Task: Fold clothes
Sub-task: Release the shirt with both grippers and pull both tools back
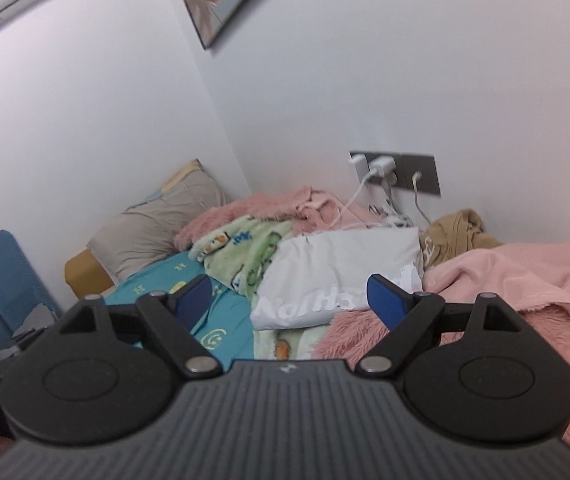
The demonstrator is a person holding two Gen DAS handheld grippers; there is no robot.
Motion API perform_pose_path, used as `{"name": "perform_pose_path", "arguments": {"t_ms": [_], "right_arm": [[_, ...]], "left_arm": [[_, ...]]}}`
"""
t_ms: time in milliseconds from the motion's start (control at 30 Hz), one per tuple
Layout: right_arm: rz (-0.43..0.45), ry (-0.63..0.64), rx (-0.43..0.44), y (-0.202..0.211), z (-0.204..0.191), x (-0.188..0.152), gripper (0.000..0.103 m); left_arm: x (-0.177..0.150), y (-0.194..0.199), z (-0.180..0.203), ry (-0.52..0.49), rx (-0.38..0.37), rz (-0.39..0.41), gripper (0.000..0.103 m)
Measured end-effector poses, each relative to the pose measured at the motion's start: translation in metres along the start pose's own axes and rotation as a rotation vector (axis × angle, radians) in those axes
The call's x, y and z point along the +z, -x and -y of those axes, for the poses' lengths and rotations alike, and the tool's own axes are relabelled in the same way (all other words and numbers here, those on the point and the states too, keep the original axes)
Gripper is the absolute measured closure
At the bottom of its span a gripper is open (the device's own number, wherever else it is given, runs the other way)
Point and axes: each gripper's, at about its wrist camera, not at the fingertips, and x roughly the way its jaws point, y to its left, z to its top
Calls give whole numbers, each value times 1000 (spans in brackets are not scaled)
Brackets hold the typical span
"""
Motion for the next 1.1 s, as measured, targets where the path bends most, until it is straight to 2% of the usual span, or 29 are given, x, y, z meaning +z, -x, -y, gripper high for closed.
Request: {"name": "perform_pose_path", "arguments": {"t_ms": [100, 267, 433, 633, 733, 933, 1100], "right_arm": [[35, 63, 19, 22, -17, -9, 17], [101, 156, 32, 54, -43, -29, 17], [153, 220, 32, 66, -61, -52, 17], [130, 290, 13, 59, -74, -74, 17], [112, 286, 14, 57, -73, -80, 17], [98, 272, 0, 56, -72, -83, 17], [88, 265, -12, 55, -68, -81, 17]], "left_arm": [[-10, 35, 1, 24, 5, 46, 0], [-27, 85, 5, -1, 45, 121, 0], [-50, 112, 1, -3, 80, 168, 0], [-60, 114, -9, 16, 98, 159, 0], [-61, 115, -12, 28, 98, 154, 0], [-64, 117, -18, 53, 98, 144, 0], [-66, 113, -10, 33, 115, 126, 0]]}}
